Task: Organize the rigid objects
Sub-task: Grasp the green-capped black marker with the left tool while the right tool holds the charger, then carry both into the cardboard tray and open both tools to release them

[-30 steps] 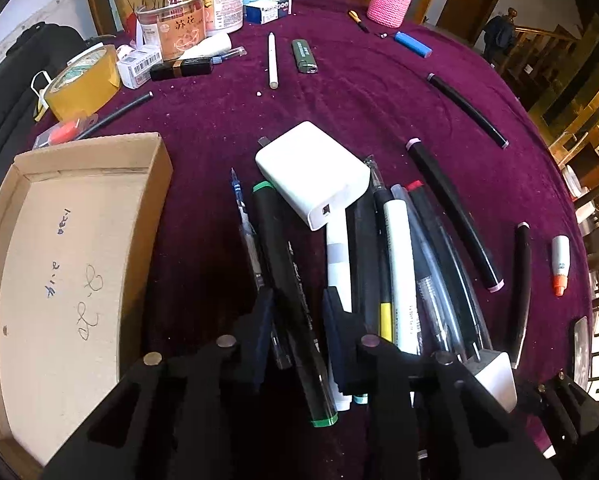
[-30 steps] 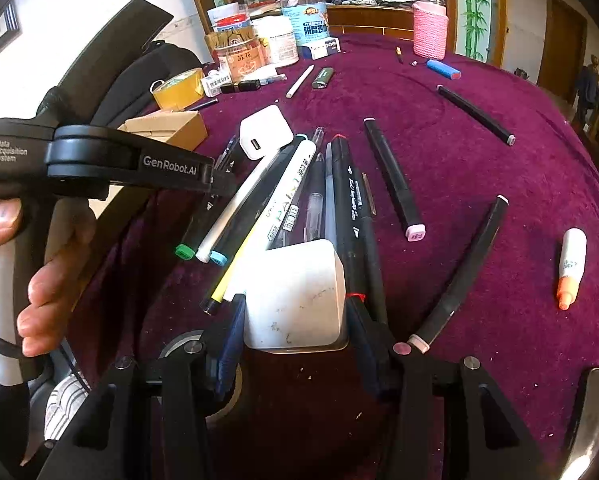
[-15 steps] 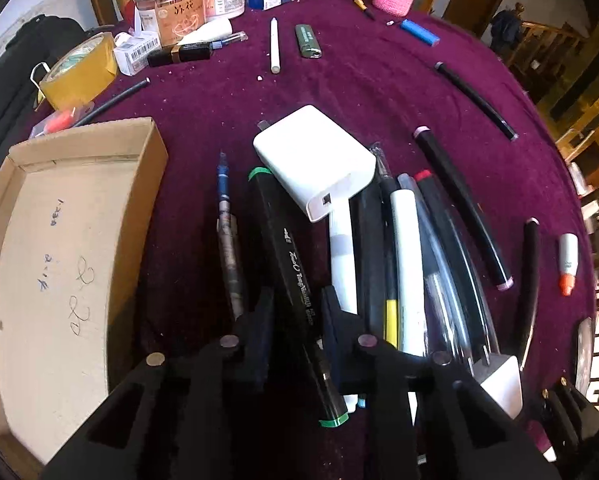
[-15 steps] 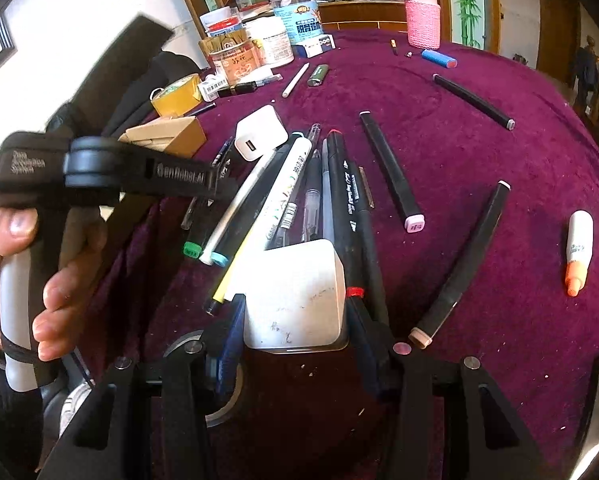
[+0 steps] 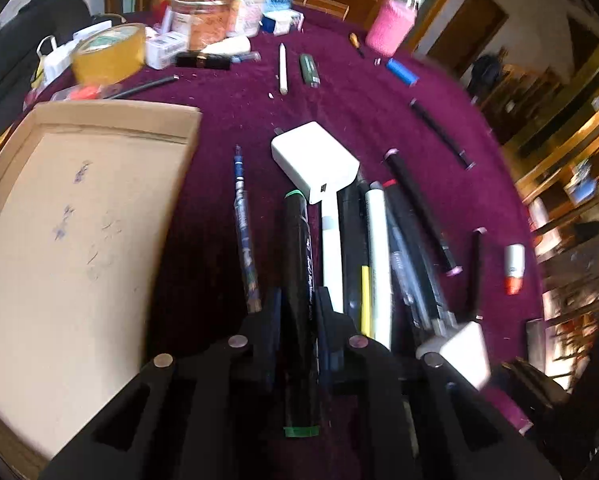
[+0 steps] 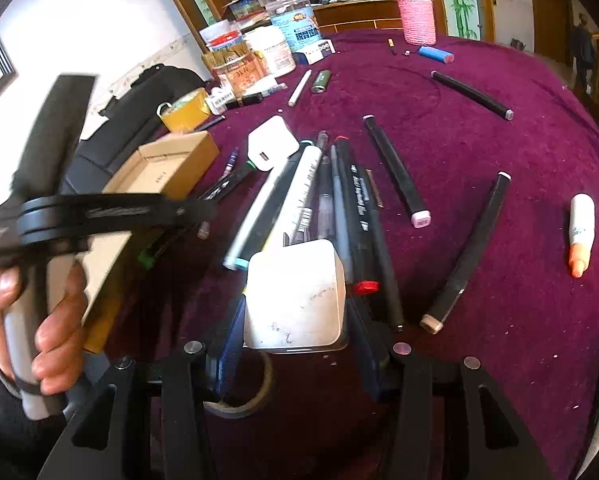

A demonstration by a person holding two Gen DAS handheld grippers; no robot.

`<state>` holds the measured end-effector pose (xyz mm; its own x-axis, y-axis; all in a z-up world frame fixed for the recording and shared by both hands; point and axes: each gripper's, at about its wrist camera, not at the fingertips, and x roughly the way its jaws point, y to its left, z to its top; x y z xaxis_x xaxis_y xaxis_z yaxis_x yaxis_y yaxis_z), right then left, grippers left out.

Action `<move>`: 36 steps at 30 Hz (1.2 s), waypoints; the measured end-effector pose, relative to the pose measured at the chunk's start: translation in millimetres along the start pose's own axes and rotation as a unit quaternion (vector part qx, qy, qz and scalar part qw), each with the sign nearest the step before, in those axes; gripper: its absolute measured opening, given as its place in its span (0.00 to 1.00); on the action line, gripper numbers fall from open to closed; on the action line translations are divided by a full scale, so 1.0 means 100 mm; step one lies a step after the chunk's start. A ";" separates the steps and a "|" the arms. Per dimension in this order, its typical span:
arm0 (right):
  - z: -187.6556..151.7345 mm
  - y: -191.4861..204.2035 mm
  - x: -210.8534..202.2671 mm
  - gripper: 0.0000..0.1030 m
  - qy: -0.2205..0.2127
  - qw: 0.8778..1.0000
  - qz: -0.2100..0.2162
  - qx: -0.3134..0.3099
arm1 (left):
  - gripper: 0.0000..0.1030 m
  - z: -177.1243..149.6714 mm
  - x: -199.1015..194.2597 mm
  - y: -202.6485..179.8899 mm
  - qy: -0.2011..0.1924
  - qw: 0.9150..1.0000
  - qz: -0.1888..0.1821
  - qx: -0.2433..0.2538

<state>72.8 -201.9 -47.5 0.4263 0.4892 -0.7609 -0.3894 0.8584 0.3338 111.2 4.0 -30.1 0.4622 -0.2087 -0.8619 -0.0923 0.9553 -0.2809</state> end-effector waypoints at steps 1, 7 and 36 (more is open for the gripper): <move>0.00 0.03 0.00 0.51 -0.001 1.000 0.003 -0.003 | 0.15 -0.04 -0.06 0.03 -0.003 1.000 0.004 -0.003; 0.04 0.25 0.05 0.51 0.003 0.999 0.038 0.005 | 0.15 -0.23 -0.51 0.22 -0.045 0.998 -0.025 -0.022; 0.24 2.45 1.18 0.51 0.107 0.969 0.067 -0.213 | 0.15 -0.54 -0.82 1.83 -0.053 0.983 0.064 -0.165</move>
<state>47.2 69.6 -42.9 0.1874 0.5087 -0.8403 -0.7509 0.6257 0.2114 9.3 184.3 -33.6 0.5160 -0.0515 -0.8550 -0.4281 0.8491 -0.3095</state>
